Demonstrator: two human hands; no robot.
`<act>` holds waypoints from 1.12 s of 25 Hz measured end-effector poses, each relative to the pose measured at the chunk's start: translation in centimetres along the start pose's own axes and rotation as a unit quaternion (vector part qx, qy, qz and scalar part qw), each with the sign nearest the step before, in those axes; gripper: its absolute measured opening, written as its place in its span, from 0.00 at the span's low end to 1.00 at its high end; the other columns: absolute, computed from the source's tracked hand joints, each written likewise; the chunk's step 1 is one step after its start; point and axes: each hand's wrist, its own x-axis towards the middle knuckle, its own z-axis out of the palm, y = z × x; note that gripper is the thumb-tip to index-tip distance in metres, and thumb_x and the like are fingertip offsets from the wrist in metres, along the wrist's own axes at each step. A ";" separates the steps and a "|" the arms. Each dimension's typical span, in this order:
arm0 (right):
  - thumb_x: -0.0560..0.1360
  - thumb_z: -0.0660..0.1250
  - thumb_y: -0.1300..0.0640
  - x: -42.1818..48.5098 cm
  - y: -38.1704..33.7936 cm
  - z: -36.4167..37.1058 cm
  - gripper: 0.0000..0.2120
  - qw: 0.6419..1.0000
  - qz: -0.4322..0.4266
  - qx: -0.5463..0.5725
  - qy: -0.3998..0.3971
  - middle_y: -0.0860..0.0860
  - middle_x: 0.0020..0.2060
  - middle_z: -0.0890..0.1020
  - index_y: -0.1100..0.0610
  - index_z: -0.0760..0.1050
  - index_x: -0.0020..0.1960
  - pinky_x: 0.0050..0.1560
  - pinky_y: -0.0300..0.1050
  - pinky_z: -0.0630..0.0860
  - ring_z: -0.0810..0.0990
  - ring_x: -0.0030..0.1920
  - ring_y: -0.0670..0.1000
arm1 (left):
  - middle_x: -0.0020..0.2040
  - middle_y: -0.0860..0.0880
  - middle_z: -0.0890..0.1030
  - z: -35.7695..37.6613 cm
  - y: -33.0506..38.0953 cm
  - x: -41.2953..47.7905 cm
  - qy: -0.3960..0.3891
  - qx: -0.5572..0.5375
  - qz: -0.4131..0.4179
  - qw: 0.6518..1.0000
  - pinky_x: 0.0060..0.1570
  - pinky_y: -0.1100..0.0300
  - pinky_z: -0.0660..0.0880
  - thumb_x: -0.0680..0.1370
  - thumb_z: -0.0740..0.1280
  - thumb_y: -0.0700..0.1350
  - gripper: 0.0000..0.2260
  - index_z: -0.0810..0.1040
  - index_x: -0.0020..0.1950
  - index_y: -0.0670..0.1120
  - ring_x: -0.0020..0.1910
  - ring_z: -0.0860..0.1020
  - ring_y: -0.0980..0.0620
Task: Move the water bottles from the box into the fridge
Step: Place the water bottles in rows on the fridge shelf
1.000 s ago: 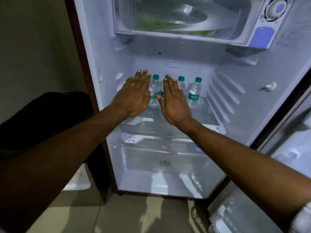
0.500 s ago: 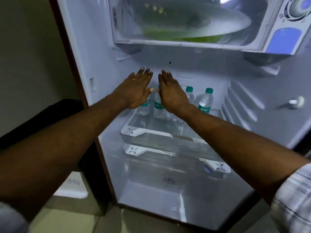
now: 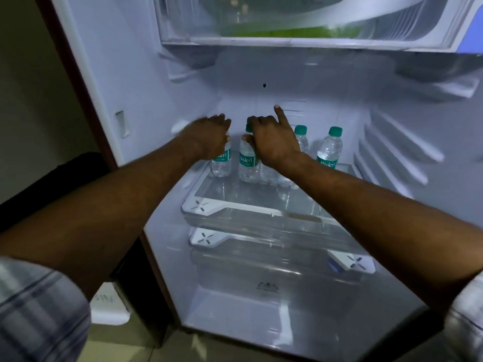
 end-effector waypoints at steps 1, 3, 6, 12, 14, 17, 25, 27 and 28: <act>0.83 0.61 0.46 0.1 -0.1 -0.2 0.19 1.000 0.008 0.025 0.013 0.56 0.63 0.80 0.56 0.71 0.68 0.77 0.54 0.59 0.79 0.63 0.58 | 0.78 0.39 0.62 0.0 -0.1 0.4 0.016 -0.011 0.002 1.000 0.74 0.47 0.61 0.83 0.60 0.47 0.25 0.60 0.78 0.41 0.75 0.63 0.40; 0.81 0.66 0.49 0.1 -0.3 -0.4 0.17 0.994 0.029 0.098 0.026 0.57 0.59 0.82 0.57 0.71 0.65 0.64 0.50 0.74 0.81 0.56 0.57 | 0.72 0.38 0.69 -0.2 -0.2 1.0 0.051 -0.056 -0.008 0.997 0.69 0.48 0.68 0.80 0.66 0.42 0.23 0.68 0.75 0.42 0.69 0.70 0.39; 0.79 0.68 0.53 0.2 -1.1 -0.4 0.16 0.976 0.068 0.206 0.016 0.57 0.58 0.81 0.58 0.71 0.63 0.58 0.45 0.76 0.81 0.55 0.55 | 0.66 0.38 0.72 -0.9 -0.1 1.3 0.056 -0.098 -0.033 0.993 0.64 0.50 0.70 0.78 0.70 0.41 0.21 0.74 0.70 0.43 0.63 0.73 0.38; 0.79 0.70 0.57 1.1 -2.5 -1.1 0.16 0.965 0.083 0.246 -0.024 0.57 0.60 0.81 0.59 0.74 0.65 0.62 0.47 0.75 0.80 0.59 0.55 | 0.64 0.39 0.76 -2.4 -1.2 0.3 0.025 -0.119 -0.052 0.991 0.62 0.52 0.72 0.76 0.72 0.42 0.17 0.79 0.64 0.43 0.61 0.75 0.41; 0.79 0.70 0.55 1.2 -2.7 -1.4 0.16 0.966 0.078 0.242 -0.042 0.56 0.60 0.81 0.58 0.75 0.65 0.63 0.47 0.75 0.79 0.59 0.55 | 0.63 0.40 0.78 -3.2 -1.7 -0.4 0.000 -0.109 -0.045 0.993 0.62 0.51 0.74 0.76 0.73 0.43 0.16 0.80 0.63 0.42 0.60 0.77 0.42; 0.79 0.70 0.54 1.3 -3.4 -2.2 0.16 0.965 0.060 0.245 -0.076 0.55 0.61 0.81 0.58 0.77 0.65 0.63 0.46 0.75 0.79 0.59 0.55 | 0.62 0.43 0.80 -4.6 -1.9 -1.6 -0.040 -0.096 -0.030 0.994 0.62 0.53 0.73 0.75 0.74 0.43 0.17 0.81 0.63 0.42 0.59 0.78 0.43; 0.79 0.70 0.54 0.8 -4.5 -3.6 0.16 0.963 0.034 0.241 -0.119 0.55 0.61 0.81 0.57 0.76 0.65 0.62 0.46 0.75 0.79 0.58 0.55 | 0.62 0.44 0.81 -5.6 -1.8 -3.0 -0.076 -0.080 -0.016 0.994 0.60 0.54 0.72 0.75 0.73 0.43 0.17 0.81 0.64 0.44 0.59 0.78 0.44; 0.79 0.70 0.55 0.7 -4.5 -3.8 0.16 0.961 0.042 0.248 -0.117 0.55 0.61 0.81 0.57 0.76 0.65 0.63 0.46 0.75 0.79 0.59 0.55 | 0.63 0.43 0.80 -5.5 -1.6 -3.1 -0.070 -0.080 -0.019 0.994 0.61 0.55 0.71 0.76 0.73 0.43 0.18 0.80 0.65 0.44 0.60 0.77 0.43; 0.79 0.70 0.55 0.6 -4.5 -3.9 0.16 0.961 0.041 0.249 -0.115 0.55 0.62 0.80 0.57 0.76 0.66 0.64 0.46 0.74 0.79 0.59 0.55 | 0.64 0.43 0.80 -5.5 -1.5 -3.1 -0.072 -0.079 -0.022 0.994 0.62 0.55 0.71 0.76 0.73 0.43 0.18 0.79 0.66 0.44 0.61 0.77 0.43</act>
